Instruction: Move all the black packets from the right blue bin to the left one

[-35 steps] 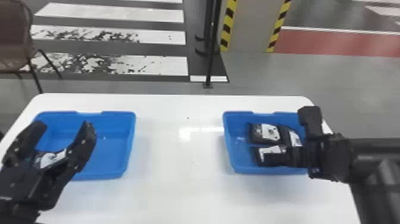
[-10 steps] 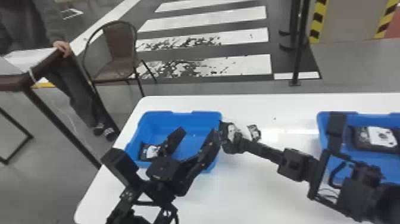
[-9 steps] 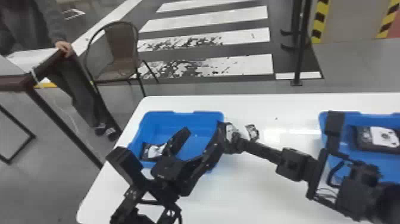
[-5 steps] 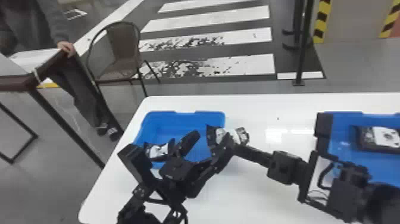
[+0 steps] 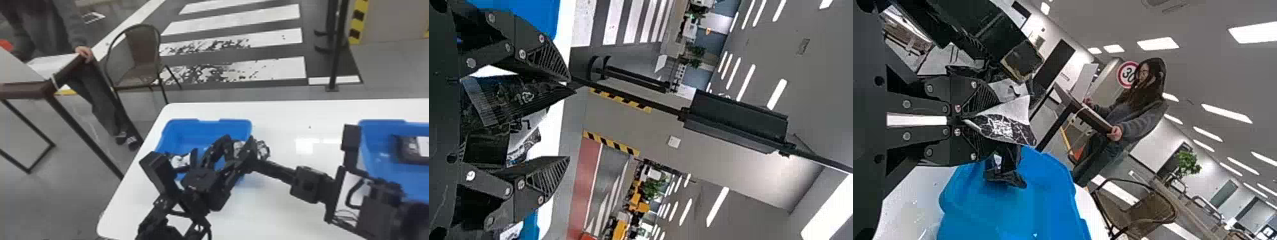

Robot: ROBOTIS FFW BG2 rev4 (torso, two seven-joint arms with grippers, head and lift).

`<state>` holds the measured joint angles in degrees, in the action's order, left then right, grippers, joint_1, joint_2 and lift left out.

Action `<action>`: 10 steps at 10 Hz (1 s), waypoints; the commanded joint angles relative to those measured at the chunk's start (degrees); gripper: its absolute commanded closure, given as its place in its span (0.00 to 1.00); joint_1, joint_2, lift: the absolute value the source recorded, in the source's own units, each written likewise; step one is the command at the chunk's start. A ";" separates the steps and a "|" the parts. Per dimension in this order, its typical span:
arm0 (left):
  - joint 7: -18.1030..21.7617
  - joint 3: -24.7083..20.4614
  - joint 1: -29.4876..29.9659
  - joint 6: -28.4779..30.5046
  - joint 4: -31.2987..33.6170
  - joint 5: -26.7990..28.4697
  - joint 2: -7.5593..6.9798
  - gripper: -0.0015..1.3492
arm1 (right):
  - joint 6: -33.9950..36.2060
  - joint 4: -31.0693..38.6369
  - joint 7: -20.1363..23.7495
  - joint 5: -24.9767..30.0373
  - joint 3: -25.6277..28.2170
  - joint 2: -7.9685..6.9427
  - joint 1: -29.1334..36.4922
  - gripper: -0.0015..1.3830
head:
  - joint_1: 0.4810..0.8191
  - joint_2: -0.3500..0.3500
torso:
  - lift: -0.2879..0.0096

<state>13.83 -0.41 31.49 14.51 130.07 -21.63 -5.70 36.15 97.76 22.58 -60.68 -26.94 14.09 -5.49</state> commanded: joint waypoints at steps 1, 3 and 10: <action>-0.03 -0.16 0.42 0.67 0.78 -0.07 -0.10 0.84 | -0.86 -0.24 0.00 -0.56 0.09 0.06 0.00 0.80 | 0.63 0.97 | 0.50; -0.03 -0.04 0.57 1.09 1.20 0.50 -0.19 0.90 | -2.40 -0.52 0.00 -1.48 0.20 -0.03 0.00 0.80 | 0.63 0.97 | 0.50; -0.12 -0.96 0.85 -3.27 1.63 1.52 -0.01 0.90 | -6.48 -0.80 -0.70 -2.73 1.23 -0.47 0.14 0.08 | 0.63 0.94 | 0.50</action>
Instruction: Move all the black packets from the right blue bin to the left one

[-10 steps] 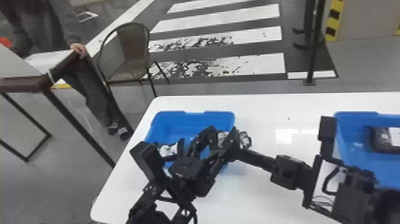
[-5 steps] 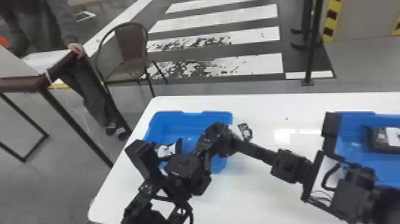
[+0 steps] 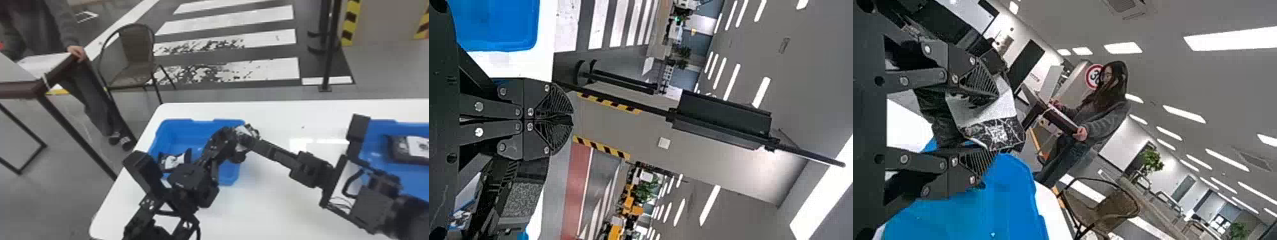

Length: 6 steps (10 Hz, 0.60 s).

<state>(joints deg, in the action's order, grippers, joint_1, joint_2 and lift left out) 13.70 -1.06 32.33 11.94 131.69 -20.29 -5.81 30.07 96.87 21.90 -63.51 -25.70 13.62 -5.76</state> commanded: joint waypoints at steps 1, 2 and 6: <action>-0.78 -1.00 -0.27 -1.68 0.01 0.87 0.19 0.90 | -0.54 0.37 0.07 -0.02 0.67 0.09 1.54 0.05 | 0.63 0.95 | 0.50; -2.54 -1.57 -1.26 -2.66 -0.70 3.38 0.19 0.90 | -0.54 0.94 0.07 -0.02 2.16 0.00 3.23 0.10 | 0.63 0.95 | 0.50; -7.99 -3.63 -11.66 -16.86 -20.95 16.52 0.54 0.90 | -0.54 3.89 0.07 0.66 7.30 0.00 7.17 0.13 | 0.63 0.98 | 0.50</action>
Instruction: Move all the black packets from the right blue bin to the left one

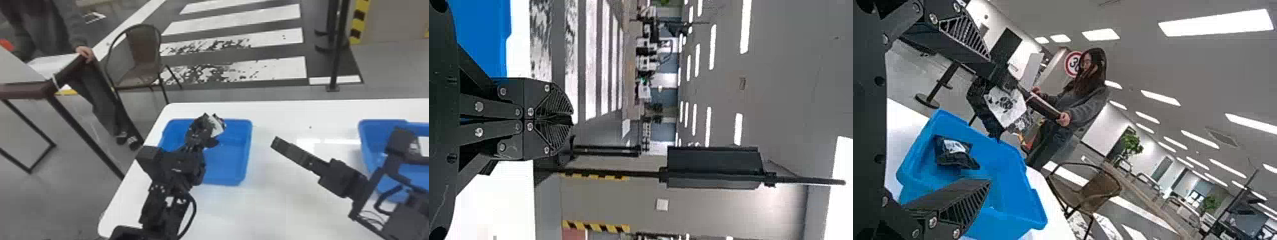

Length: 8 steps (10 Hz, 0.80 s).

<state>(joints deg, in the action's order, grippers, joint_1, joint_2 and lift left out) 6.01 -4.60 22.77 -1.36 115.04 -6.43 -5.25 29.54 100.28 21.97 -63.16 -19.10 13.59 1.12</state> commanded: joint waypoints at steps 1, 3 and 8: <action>-1.35 0.14 -4.64 -5.53 -9.50 3.01 -0.03 0.88 | 0.13 0.89 0.00 1.00 1.85 0.03 0.56 0.13 | 0.63 0.99 | 0.50; -1.61 0.03 -4.64 -6.24 -10.90 0.61 -0.03 0.14 | -0.01 1.88 0.00 3.06 4.93 -0.06 1.27 0.13 | 0.63 0.97 | 0.50; -1.26 0.37 5.63 -21.43 0.35 -5.68 0.85 0.18 | -3.11 5.82 -0.79 15.74 15.33 -0.85 2.95 0.13 | 0.63 0.88 | 0.50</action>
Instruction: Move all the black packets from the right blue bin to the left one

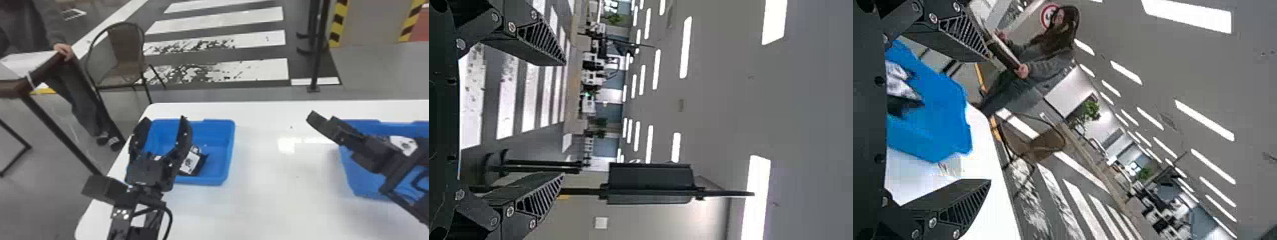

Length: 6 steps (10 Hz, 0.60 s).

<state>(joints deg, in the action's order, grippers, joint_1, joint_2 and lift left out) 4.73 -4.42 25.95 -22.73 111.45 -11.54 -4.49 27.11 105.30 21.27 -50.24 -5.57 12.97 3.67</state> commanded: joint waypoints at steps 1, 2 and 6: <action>0.02 1.33 6.25 -0.05 8.57 -2.40 0.10 0.19 | -0.96 4.03 -1.59 10.71 5.45 -0.57 2.09 0.13 | 0.63 0.82 | 0.50; 0.02 2.02 9.77 -0.76 11.53 -3.88 0.36 0.20 | -0.82 6.99 -3.43 18.36 9.11 -1.10 3.78 0.13 | 0.63 0.76 | 0.50; 3.62 1.22 15.53 0.37 14.48 -7.77 0.89 0.21 | 5.09 5.72 -8.35 31.39 14.02 -1.72 2.65 0.13 | 0.63 0.51 | 0.50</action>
<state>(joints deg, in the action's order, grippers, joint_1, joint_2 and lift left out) 8.15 -2.78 41.50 -23.15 125.88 -18.91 -3.61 31.94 112.27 12.87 -19.69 8.36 11.30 6.95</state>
